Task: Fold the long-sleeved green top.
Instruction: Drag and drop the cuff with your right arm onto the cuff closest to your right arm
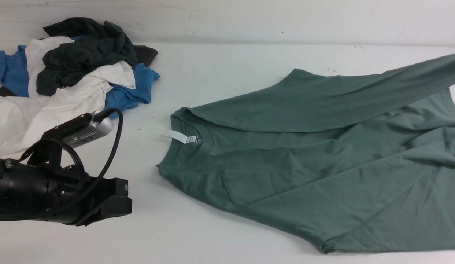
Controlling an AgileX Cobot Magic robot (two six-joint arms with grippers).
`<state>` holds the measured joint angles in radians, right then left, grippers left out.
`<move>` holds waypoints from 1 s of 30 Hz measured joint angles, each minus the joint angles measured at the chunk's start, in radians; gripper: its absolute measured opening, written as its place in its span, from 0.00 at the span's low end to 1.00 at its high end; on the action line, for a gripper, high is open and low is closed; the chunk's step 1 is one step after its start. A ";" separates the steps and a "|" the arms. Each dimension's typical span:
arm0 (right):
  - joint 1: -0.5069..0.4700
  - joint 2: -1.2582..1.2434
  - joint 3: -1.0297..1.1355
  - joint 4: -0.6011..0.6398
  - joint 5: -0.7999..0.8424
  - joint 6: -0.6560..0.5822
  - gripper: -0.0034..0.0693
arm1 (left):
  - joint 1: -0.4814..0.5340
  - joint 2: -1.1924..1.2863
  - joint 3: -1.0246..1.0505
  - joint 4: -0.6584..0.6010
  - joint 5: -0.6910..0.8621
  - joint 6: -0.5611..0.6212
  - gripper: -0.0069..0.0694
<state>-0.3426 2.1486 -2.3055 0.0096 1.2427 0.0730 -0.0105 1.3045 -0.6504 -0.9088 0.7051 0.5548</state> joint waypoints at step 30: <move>-0.004 -0.306 0.792 -0.159 -0.025 0.138 0.57 | -0.001 0.000 -0.061 0.039 0.076 -0.028 0.38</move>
<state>-0.3470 1.8421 -1.5139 -0.1496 1.2178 0.2109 -0.0115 1.3045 -0.7117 -0.8695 0.7815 0.5269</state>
